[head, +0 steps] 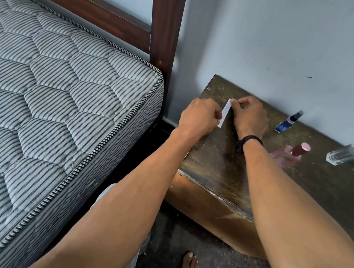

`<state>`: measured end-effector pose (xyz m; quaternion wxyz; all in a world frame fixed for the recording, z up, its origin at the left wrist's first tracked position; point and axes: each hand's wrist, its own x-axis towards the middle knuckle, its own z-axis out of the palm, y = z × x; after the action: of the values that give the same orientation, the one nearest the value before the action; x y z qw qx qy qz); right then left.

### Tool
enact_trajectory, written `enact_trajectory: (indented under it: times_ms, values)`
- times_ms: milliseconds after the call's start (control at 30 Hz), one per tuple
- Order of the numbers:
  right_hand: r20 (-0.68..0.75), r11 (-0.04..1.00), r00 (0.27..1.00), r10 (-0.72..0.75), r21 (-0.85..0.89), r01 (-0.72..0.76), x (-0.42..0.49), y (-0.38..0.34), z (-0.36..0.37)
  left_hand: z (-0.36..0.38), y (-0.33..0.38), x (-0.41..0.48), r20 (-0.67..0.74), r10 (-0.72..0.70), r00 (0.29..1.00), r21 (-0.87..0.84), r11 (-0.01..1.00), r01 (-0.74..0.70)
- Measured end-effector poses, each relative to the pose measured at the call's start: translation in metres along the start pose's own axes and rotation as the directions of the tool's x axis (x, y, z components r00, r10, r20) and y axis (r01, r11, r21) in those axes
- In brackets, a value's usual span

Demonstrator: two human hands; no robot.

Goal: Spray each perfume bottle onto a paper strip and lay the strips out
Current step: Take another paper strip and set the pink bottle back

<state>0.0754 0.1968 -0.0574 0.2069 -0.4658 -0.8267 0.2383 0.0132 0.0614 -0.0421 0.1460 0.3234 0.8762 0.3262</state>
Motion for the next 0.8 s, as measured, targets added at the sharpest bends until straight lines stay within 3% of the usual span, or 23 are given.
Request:
enact_trajectory:
  times_ms: [800]
  values:
    - [-0.009,1.0,1.0,-0.011,0.006,0.011,-0.002,-0.001,-0.002,-0.01,0.004,-0.004,0.02,-0.033,0.999,-0.032,0.999,0.033]
